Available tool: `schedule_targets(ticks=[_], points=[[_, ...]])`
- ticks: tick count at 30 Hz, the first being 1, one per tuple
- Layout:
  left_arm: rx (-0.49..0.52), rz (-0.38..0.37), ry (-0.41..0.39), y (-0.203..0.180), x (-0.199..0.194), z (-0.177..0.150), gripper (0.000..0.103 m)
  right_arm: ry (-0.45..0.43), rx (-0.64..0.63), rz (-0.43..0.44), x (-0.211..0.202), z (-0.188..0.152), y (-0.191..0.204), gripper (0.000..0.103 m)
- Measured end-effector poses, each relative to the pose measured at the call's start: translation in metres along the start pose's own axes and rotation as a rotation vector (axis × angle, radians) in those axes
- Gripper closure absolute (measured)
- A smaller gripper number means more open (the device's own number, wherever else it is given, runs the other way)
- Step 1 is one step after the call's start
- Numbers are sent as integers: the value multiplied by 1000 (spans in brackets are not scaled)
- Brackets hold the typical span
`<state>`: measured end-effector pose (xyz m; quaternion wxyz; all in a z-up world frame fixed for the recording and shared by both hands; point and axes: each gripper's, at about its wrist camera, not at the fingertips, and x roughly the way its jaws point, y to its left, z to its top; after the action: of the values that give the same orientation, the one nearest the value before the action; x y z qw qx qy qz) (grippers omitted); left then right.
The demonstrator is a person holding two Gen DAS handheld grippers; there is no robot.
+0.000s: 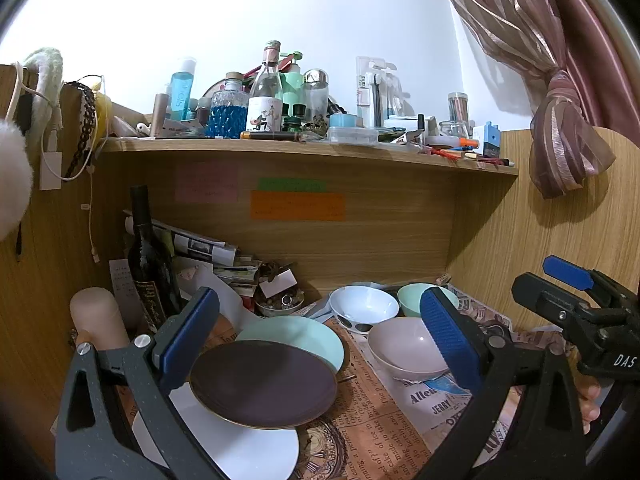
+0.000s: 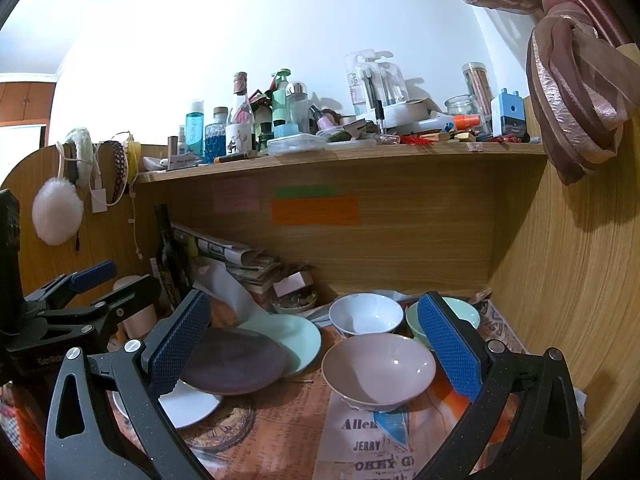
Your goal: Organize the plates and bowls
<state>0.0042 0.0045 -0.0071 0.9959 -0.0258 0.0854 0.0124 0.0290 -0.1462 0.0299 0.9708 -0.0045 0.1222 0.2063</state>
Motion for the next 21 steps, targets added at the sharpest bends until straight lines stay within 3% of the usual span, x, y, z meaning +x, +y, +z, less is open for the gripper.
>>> schedule_targets(ticks=[21], points=[[-9,-10,9,-3,1,0,1,4,-2,8,2,0,3,0]])
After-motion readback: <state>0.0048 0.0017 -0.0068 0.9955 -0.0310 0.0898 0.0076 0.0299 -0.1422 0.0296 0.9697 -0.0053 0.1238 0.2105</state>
